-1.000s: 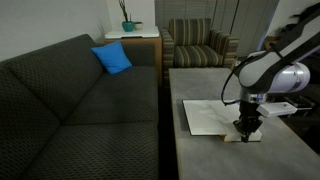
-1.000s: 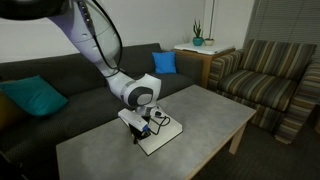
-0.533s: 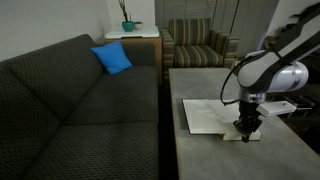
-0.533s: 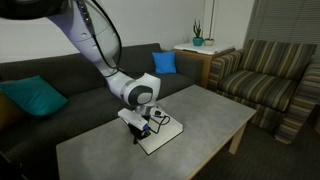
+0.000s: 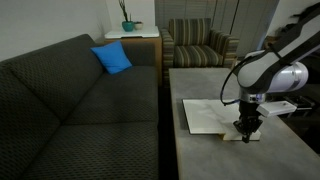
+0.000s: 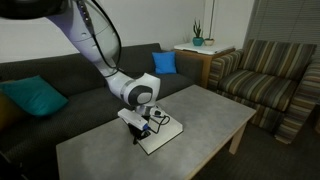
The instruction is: Open the front cover of the book then move the book forward and slightly to the left
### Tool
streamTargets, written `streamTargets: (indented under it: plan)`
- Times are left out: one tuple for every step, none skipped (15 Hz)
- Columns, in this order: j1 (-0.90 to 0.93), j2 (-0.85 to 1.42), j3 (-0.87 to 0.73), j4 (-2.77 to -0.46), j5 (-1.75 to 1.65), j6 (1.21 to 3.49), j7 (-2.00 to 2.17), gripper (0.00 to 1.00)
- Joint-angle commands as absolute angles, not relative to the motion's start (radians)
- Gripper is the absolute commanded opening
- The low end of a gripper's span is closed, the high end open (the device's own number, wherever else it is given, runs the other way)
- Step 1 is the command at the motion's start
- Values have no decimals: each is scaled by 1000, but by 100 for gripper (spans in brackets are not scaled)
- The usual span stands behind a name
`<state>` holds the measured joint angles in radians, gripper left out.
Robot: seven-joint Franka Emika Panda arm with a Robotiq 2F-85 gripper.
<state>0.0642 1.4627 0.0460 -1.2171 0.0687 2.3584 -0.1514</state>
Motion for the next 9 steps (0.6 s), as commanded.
streamTargets:
  plan:
    - [54,1464,58,-1212,48,2355,-141,1]
    - [54,1464,58,-1212,48,2355,-141,1]
    - [54,1464,58,-1212,48,2355,-141,1]
    - [54,1464,58,-1212,48,2355,-141,1]
    - [54,1464,58,-1212,48,2355,-141,1]
    - [54,1464,58,-1212,48,2355,-141,1]
    - [54,1464,58,-1212,48,2355,-141,1]
    - [50,1464,61,-1215,50,2350,-145,0]
    - [49,1463,64,-1220,51,2348,-145,0]
